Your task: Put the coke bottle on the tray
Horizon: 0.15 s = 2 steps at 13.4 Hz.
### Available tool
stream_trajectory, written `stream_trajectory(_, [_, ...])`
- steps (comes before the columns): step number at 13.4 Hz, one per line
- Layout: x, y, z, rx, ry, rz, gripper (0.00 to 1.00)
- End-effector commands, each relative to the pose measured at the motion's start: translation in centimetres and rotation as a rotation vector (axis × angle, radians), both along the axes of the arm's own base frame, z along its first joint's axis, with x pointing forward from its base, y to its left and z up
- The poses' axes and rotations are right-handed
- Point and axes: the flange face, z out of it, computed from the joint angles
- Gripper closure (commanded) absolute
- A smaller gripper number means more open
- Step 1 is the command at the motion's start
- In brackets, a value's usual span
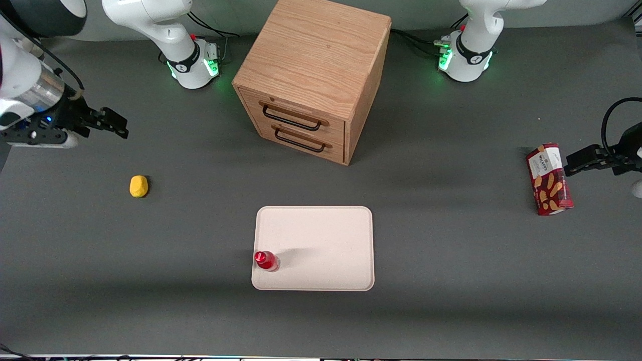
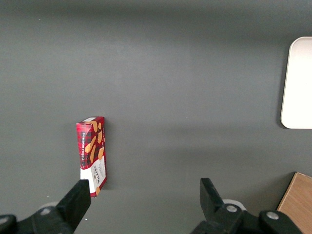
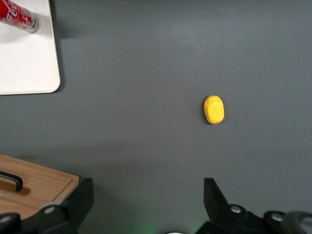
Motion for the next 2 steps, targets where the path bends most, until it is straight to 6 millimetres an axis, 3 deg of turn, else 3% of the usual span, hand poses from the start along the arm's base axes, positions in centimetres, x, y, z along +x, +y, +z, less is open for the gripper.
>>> stream_trajectory(1, [0.52, -0.27, -0.15, 0.006, 0.006, 0.009, 0.0])
stream_trajectory(2, [0.67, -0.26, 0.13, 0.006, 0.0, 0.009, 0.0])
